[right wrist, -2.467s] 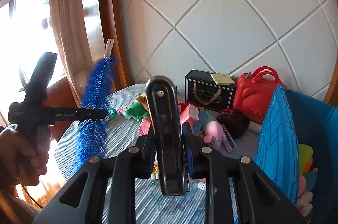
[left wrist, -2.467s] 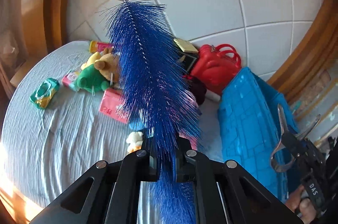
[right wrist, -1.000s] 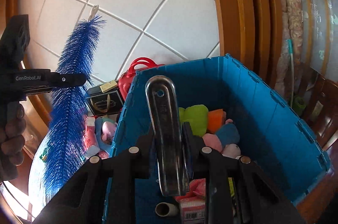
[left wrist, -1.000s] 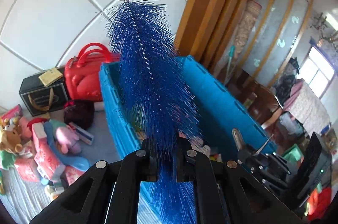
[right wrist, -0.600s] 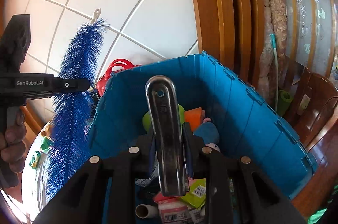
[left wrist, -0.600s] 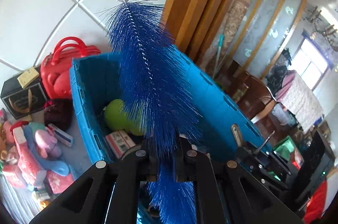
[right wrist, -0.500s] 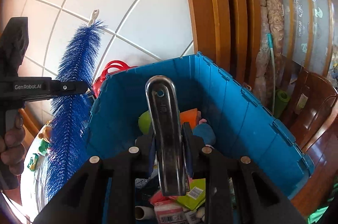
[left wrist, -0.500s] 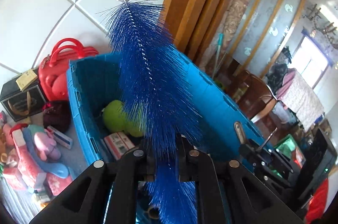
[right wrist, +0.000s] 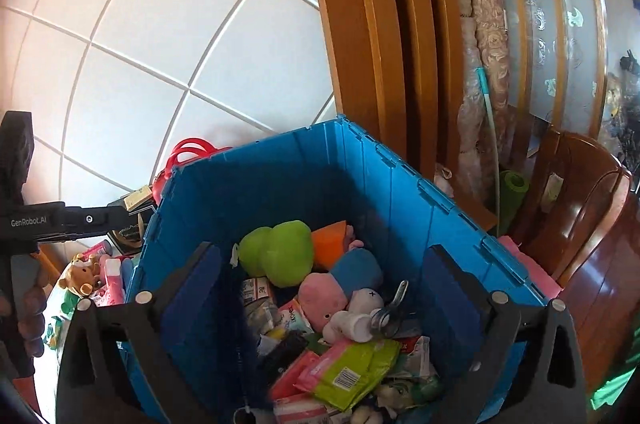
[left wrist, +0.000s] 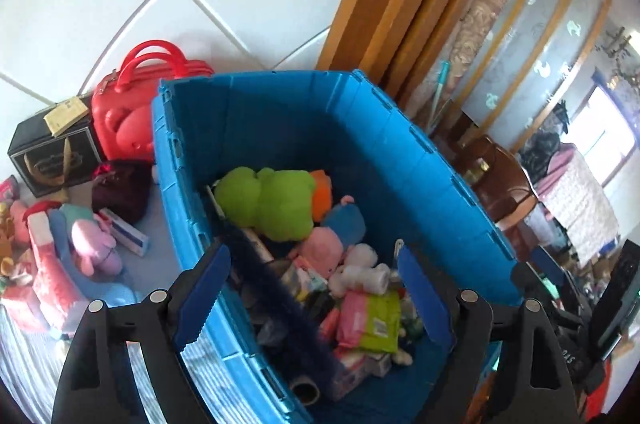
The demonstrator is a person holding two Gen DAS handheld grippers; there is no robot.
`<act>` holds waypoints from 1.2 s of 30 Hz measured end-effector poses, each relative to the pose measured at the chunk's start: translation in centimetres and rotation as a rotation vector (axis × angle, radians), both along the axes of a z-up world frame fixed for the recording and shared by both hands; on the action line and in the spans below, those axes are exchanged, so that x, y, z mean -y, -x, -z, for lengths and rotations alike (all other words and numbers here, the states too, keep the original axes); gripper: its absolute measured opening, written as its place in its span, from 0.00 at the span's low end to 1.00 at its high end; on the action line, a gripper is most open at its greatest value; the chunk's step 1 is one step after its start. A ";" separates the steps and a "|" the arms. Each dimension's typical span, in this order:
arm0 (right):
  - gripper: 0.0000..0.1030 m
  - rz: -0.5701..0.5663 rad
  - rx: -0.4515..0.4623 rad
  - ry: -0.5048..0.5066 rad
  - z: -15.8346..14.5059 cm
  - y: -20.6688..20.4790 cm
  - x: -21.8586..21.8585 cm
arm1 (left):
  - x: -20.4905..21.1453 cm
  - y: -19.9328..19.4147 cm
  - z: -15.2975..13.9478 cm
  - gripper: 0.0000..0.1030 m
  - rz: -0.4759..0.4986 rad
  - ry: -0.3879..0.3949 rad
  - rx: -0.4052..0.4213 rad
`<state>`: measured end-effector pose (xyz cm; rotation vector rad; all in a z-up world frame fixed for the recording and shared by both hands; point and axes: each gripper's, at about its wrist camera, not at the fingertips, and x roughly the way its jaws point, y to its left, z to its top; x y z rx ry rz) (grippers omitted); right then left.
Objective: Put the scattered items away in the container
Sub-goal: 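Move the left tool to the green wet-wipes pack while the right tool approaches the pink tissue packs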
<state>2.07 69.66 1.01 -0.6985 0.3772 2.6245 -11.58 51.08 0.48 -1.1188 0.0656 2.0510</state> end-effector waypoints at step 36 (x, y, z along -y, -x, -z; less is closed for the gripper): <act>1.00 -0.596 0.141 -0.065 7.0 20.0 42.7 | 58.6 8.3 14.3 0.83 -0.688 0.148 0.109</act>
